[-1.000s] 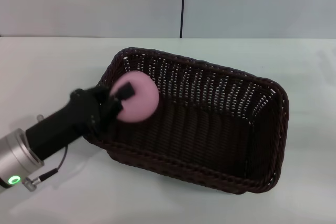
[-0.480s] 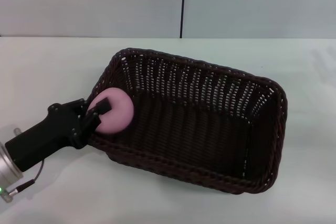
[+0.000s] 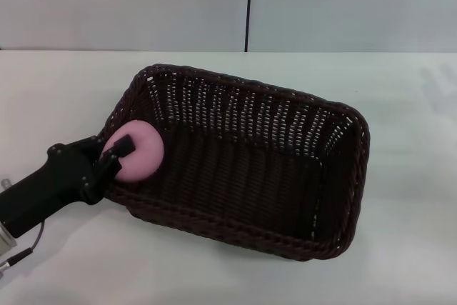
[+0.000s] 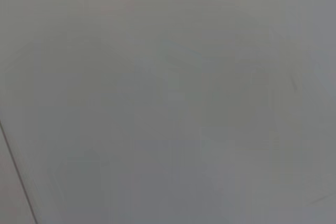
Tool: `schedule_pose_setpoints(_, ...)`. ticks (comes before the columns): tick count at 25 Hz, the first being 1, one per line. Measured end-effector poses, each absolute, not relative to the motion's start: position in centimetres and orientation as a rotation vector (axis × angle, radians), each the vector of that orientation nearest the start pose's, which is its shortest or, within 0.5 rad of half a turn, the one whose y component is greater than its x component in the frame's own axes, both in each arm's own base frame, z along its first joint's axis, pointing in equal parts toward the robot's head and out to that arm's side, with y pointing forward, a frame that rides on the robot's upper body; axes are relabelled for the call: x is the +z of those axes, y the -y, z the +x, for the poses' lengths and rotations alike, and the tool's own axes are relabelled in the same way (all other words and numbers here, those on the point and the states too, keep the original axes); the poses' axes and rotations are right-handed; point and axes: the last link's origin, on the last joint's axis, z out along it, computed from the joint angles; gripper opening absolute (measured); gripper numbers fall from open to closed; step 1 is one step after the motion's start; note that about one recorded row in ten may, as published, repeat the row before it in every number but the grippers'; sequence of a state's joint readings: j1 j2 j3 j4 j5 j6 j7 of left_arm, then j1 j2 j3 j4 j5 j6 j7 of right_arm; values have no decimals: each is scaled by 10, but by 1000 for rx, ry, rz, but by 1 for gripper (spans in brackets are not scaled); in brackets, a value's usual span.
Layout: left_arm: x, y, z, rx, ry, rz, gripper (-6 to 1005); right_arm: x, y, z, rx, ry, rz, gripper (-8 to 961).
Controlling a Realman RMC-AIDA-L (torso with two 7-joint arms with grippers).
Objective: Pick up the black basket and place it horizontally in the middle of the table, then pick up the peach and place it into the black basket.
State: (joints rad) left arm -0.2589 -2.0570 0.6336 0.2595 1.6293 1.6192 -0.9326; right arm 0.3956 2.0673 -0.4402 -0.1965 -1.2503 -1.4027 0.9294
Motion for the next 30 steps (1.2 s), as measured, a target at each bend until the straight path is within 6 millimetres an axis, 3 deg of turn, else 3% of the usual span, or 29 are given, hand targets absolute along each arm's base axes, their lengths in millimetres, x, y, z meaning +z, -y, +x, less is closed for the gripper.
schedule_pose_setpoints(5, -13, -234, -330, -1069, 737, -2248, 175, 33, -314, 337, 1142, -797, -1669, 476)
schedule_pose_setpoints(17, -4, -232, -323, -1179, 701, -2177, 434, 33, -314, 337, 1140, -801, -1663, 477)
schedule_pose_setpoints(22, 8, -232, -326, -1257, 709, -2021, 630, 34, -314, 338, 1142, -801, -1656, 477)
schedule_pose_setpoints(30, 28, -220, -346, -1234, 656, -1655, 635, 40, -311, 344, 1147, -810, -1595, 476)
